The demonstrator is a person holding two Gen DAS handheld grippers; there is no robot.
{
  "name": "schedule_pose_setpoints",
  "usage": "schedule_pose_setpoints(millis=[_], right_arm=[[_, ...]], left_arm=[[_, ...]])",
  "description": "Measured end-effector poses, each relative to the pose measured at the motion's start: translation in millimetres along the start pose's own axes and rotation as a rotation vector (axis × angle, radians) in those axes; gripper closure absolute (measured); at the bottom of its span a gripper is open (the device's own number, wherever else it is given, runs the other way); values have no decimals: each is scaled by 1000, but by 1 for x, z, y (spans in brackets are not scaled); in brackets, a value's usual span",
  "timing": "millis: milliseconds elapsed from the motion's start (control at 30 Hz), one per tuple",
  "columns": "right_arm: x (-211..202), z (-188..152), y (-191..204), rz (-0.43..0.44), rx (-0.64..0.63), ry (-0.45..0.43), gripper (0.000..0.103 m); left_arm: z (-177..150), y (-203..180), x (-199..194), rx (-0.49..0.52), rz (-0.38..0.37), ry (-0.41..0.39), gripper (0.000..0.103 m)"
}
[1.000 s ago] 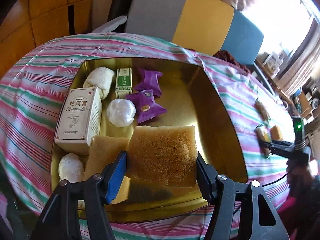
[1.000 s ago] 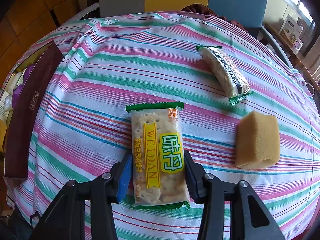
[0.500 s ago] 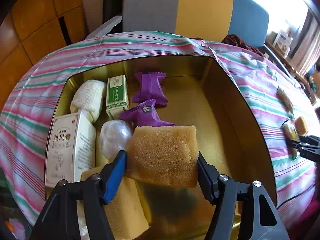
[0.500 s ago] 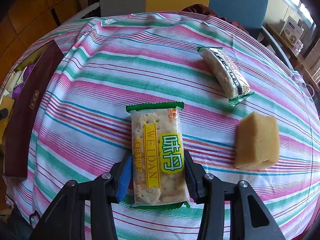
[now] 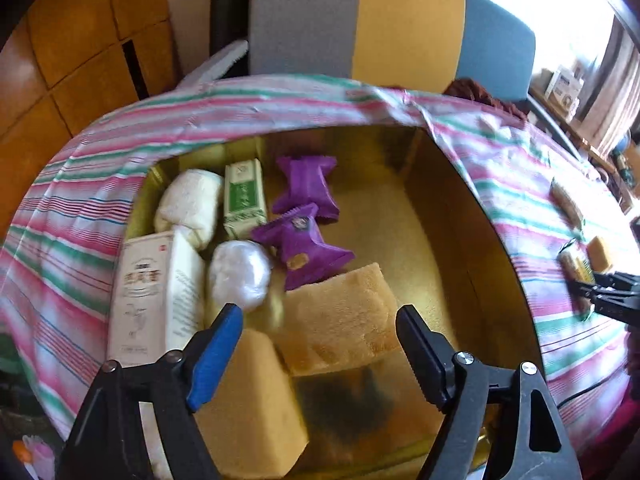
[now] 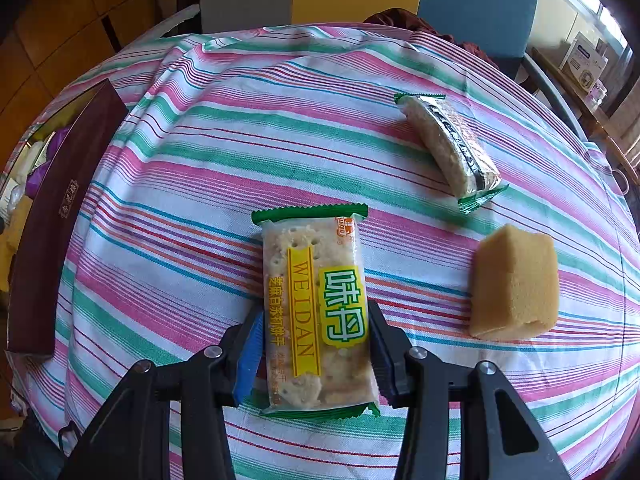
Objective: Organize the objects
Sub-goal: 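Lower the yellow sponge into the tray and open the left tool, then carry the WEIDAN biscuit pack into the tray and open the right tool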
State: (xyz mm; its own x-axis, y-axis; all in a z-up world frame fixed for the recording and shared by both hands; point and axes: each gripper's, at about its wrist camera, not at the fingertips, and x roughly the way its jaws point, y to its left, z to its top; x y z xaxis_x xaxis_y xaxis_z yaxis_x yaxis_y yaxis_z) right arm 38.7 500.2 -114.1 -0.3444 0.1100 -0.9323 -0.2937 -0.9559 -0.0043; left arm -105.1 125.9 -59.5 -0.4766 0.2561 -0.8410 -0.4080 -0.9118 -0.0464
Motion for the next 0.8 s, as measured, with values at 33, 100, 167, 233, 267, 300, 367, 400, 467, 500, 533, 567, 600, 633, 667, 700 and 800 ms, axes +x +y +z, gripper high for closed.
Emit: schedule_pose_setpoints(millis=[33, 100, 167, 233, 267, 300, 367, 400, 467, 500, 533, 567, 600, 633, 667, 700, 800], right_arm=[[0, 0, 0, 0, 0, 0, 55], [0, 0, 0, -4, -4, -2, 56], [-1, 0, -1, -9, -11, -5, 56], [-3, -5, 1, -14, -14, -8, 56], [-2, -5, 5, -15, -14, -9, 56], [-2, -4, 4, -16, -14, -10, 56], [2, -6, 13, -19, -12, -12, 56], [5, -3, 17, -20, -11, -12, 56], [9, -1, 21, -19, -5, -14, 56], [10, -1, 21, -18, -1, -14, 56], [11, 0, 21, -18, 2, -14, 56], [11, 0, 22, -21, 6, -13, 56], [13, 2, 22, -24, 12, -11, 56], [13, 3, 22, -30, 20, -7, 56], [13, 3, 23, -36, 30, -4, 56], [12, 3, 24, -45, 37, -4, 56], [9, 2, 28, -56, 60, -1, 56]], left_arm=[[-1, 3, -6, -8, 3, -16, 23], [-4, 10, -19, -32, 19, -50, 23], [-11, 21, -34, -69, 26, -77, 23], [-18, 30, -44, -93, 43, -97, 23], [-22, 33, -48, -98, 50, -103, 23], [-26, 37, -52, -106, 64, -111, 23], [-35, 40, -59, -111, 86, -120, 23], [-40, 41, -62, -112, 90, -124, 23], [-47, 39, -66, -106, 95, -131, 23], [-50, 38, -68, -98, 100, -137, 23], [-52, 37, -71, -93, 106, -144, 23], [-55, 36, -72, -92, 108, -149, 23], [-58, 35, -73, -92, 102, -150, 23], [-59, 35, -73, -94, 96, -149, 23], [-60, 35, -73, -97, 91, -149, 23], [-61, 35, -73, -98, 85, -149, 23], [-64, 34, -74, -97, 77, -153, 23]])
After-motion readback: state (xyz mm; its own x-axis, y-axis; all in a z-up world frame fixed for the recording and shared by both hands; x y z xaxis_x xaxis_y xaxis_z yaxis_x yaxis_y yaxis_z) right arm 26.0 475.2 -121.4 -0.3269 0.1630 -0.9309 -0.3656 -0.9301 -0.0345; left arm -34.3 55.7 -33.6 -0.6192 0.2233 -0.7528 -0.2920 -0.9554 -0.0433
